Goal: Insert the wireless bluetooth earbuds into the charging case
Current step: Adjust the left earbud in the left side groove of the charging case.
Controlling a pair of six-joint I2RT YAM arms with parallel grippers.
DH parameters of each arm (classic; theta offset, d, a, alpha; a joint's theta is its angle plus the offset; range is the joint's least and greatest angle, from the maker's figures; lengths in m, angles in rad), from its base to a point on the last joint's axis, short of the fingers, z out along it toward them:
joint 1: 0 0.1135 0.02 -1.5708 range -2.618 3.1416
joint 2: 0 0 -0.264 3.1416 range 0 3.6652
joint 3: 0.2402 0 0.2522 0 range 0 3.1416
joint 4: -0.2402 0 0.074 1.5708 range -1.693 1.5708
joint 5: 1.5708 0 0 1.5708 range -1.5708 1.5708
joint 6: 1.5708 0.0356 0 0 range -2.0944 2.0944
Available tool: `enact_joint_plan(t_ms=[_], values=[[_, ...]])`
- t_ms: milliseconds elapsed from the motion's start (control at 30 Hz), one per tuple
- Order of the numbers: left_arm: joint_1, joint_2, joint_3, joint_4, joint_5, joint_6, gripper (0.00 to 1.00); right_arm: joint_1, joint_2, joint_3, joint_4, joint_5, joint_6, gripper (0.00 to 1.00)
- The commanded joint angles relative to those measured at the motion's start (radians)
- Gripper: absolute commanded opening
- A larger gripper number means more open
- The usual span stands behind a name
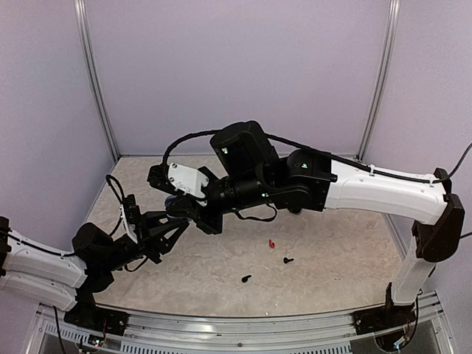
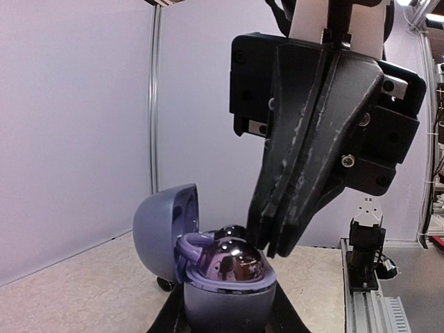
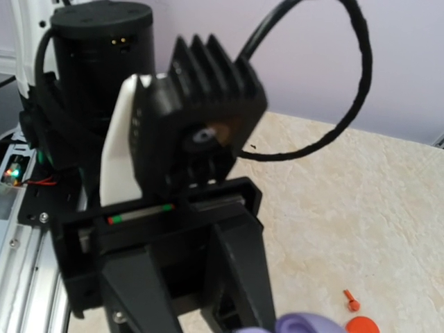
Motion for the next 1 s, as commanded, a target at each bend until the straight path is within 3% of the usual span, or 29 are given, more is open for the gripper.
enact_joint_plan(t_ms=[0,400,967], values=[[0.006,-0.012,0.023,0.010,0.009,0.007,0.00,-0.001,0.029,0.014,-0.018,0.024,0.018,0.00],[0.009,-0.031,0.023,0.010,0.017,0.015,0.00,-0.026,0.026,-0.051,-0.028,0.023,0.067,0.00],[0.015,-0.052,0.026,-0.042,0.071,0.026,0.00,-0.034,-0.105,-0.094,0.039,-0.178,0.085,0.03]])
